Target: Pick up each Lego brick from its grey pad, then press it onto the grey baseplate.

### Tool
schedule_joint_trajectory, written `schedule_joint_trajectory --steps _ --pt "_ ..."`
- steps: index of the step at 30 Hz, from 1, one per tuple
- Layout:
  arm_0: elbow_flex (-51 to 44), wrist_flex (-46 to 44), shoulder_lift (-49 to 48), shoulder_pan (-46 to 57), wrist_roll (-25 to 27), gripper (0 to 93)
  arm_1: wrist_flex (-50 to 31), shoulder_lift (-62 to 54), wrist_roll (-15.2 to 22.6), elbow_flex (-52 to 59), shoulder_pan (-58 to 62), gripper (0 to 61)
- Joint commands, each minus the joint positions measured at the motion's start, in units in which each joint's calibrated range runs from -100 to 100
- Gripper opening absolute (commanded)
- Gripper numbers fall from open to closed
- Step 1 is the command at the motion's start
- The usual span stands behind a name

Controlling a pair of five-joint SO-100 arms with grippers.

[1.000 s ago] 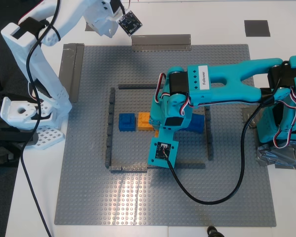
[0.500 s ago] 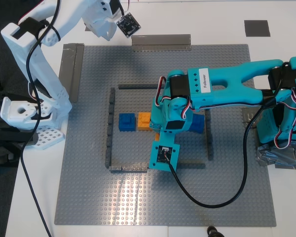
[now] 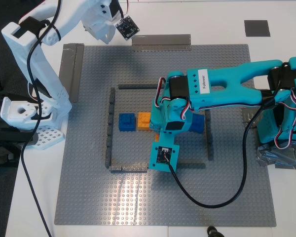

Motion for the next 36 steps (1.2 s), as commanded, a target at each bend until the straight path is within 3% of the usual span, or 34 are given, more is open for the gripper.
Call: schedule_joint_trajectory --steps 1,36 --pt "-1.85 -1.16 1.67 -0.02 -0.21 0.0 -0.71 -1.21 -0.87 -0.66 -0.36 0.2" --pt "-1.76 -3.93 3.3 1.29 -0.12 0.0 0.03 -3.61 0.2 0.33 -2.24 0.2"
